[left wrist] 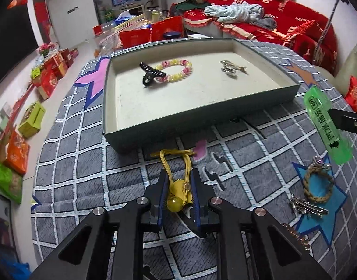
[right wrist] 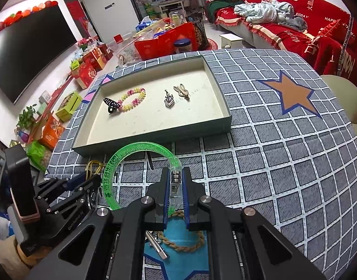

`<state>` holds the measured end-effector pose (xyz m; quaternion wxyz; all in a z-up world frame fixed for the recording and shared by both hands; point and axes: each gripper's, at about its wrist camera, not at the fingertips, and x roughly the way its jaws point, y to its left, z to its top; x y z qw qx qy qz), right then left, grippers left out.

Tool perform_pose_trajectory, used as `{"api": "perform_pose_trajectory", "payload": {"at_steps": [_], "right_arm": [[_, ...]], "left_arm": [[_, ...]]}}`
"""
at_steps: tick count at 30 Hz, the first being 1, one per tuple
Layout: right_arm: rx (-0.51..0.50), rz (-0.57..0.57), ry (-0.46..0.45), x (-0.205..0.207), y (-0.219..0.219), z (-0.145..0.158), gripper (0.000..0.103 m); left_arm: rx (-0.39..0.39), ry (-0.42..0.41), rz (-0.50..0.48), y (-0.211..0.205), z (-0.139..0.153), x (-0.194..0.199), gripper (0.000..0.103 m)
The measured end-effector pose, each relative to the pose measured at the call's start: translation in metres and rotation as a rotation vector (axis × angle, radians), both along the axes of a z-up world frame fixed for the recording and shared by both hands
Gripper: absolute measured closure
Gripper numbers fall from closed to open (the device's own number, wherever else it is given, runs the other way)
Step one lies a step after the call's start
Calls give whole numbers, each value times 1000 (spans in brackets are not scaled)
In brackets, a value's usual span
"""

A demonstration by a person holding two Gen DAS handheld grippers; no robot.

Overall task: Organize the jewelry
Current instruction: 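Carry the bangle and hair tie into the tray while both tools lower them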

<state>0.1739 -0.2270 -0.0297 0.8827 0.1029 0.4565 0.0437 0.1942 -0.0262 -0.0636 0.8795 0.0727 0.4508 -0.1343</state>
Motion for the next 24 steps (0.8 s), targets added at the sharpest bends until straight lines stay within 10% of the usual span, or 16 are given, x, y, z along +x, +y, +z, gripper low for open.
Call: {"api": "perform_pose_trajectory", "payload": {"at_steps": [24], "right_arm": [[-27,19,-28,70,10,20,92]], "left_arm": [[-136,-88,-39,8,74,50,69]]}}
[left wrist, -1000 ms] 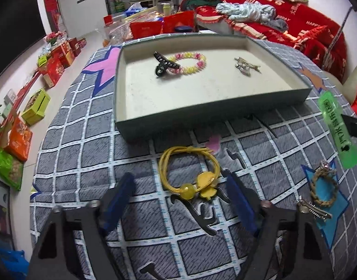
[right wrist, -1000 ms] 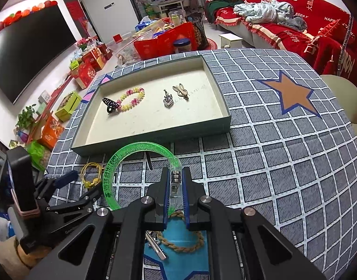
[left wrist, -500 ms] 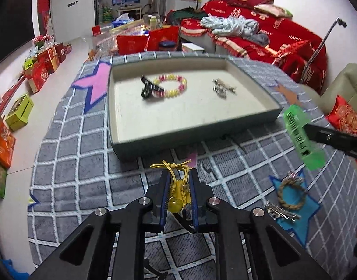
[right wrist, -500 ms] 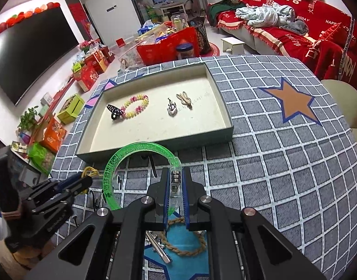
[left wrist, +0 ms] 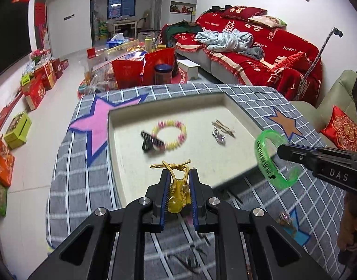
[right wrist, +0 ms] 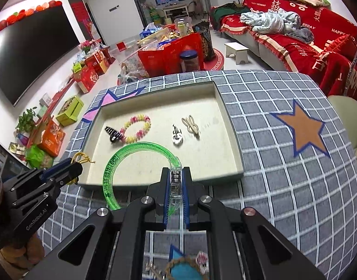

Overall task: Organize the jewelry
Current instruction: 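Carry the bangle and hair tie into the tray while both tools lower them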

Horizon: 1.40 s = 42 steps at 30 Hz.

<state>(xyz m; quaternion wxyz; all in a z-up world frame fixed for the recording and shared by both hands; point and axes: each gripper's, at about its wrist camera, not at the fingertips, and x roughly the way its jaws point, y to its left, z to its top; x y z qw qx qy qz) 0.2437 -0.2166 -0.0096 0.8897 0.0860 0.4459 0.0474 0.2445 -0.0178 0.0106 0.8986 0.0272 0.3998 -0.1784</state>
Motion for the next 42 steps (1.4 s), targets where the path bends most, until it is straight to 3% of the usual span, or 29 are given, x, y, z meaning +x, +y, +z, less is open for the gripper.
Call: {"api": "perform_pose_trajectory", "payload": {"at_steps": [8,17,23,27,36,37,39,41,42], "right_arm": [[-19,14,71,54,12,-24,92],[-79,24,171,83,20,-62,92],[-136,-12,164,90,11,-65,92],[-168,-37,154,95,5,-64,92],[-145,-50,146,97,-2,-64,91],[-135,-54,144,97,-3,-63,90],[-112,-63,135,94,-5,-59,77],[-78,-67,112,89,-7,-52,46],[-64,-69,93,85,-7,-47,45]], "left_arm": [[13,105,2,-2,-24,55,69],[47,201,-3,-9,-55,82,69],[86,205,25,-16,-66,94,69],[139,159,44,-21,-69,97,69],[179,112,51,-26,-69,96,68],[184,107,54,-26,-69,95,68],[189,102,60,-26,-69,92,68],[183,95,62,-26,-68,89,68],[181,91,64,-25,-67,89,68]]}}
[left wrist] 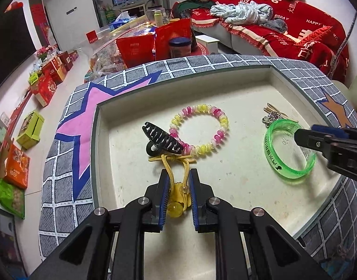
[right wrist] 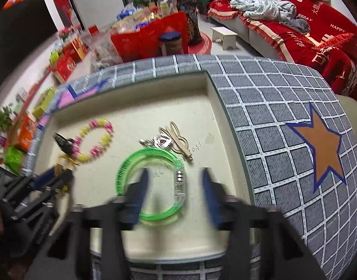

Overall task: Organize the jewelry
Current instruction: 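Carry the bangle and hair tie into the tray while both tools lower them, then open both tools to release the items and lift them out of the tray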

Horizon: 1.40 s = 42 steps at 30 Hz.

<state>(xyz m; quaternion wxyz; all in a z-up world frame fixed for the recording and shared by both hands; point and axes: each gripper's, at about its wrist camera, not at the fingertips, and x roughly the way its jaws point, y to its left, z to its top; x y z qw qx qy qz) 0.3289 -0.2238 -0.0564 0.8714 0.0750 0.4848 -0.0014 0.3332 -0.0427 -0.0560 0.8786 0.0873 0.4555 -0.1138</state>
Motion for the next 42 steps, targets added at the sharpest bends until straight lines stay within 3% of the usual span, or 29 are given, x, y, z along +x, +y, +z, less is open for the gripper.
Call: {"api": "perform_pose_trajectory", "payload": {"at_steps": [8,18,19,20,21,23,28,32,42], "right_arm": [[43,-3,-76,-26,1,26,44],[72,-16,-72,-44,-5,28,41],[78,-15,-70,-45,-5,28,40],[82,-14,-70,-47,-5,27,39],[84,-14,-71,-49,-4,28,39],[83,-12,-79,-53,-4,30,37],[127,-6,-97,-64,-8,36,23],[158,2,-127,-79,-9,43,14],[176,6,-148,-121,-16,48,14]], "left_arm": [[-44,-40,1,2,12,-6,68],[-88,-82,11,7,29,-16,68],[-90,-84,14,8,30,-17,60],[-93,-84,21,9,31,-18,17],[-96,-93,33,12,33,-21,0],[-107,-168,51,17,44,-32,0],[-78,-176,39,19,55,-46,0],[-101,-167,40,28,61,-60,0],[-139,-100,8,39,60,-110,0]]}}
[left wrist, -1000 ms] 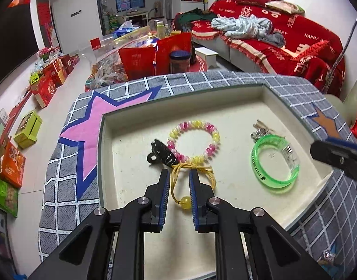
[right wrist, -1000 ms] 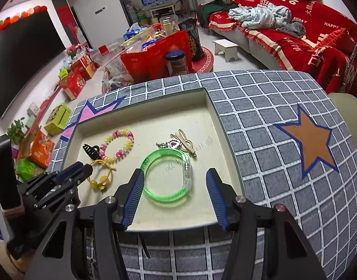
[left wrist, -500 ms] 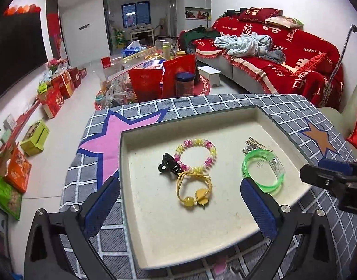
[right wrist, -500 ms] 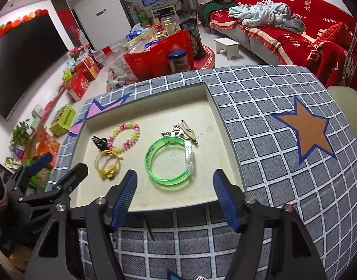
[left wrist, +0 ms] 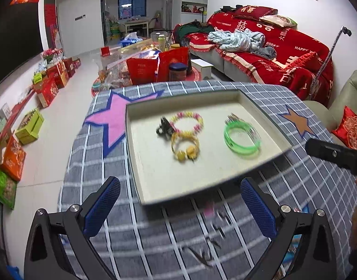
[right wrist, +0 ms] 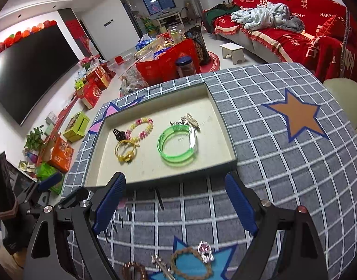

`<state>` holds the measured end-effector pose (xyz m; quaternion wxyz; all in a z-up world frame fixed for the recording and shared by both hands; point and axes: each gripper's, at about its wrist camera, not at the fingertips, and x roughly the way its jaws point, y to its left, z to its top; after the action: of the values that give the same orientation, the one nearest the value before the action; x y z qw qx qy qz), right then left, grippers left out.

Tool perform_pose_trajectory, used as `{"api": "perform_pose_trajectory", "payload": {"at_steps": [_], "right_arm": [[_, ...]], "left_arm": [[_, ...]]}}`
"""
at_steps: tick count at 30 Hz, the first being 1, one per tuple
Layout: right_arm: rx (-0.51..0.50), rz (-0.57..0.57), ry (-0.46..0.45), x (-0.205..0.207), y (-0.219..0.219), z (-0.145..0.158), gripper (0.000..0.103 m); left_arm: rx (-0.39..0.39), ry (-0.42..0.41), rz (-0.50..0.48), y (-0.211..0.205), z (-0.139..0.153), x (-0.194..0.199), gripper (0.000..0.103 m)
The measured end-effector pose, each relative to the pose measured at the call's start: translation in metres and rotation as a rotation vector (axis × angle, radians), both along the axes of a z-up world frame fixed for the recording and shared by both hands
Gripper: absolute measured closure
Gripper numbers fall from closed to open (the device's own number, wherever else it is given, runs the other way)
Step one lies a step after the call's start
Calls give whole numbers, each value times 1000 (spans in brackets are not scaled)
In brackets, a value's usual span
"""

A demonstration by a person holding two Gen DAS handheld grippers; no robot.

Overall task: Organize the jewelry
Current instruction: 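Open both tools to release the items and lift them out of the tray, then grasp the brown coil hair tie with the left tool while the right tool grasps the pink gem ring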

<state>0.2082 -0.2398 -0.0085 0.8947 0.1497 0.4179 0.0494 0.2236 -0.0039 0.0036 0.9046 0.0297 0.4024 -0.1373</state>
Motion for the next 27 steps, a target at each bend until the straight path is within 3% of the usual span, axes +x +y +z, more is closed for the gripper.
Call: {"api": "perform_pose_trajectory", "payload": {"at_steps": [16,27], "right_arm": [[-65,18,136,-55,-12,-37,14],[-131,-37,176,-61,-22,-57,14]], "left_arm": [[0,120,-34,-10,-39,-76,0],[31,163,-44,-28,-56,-93,0]]}}
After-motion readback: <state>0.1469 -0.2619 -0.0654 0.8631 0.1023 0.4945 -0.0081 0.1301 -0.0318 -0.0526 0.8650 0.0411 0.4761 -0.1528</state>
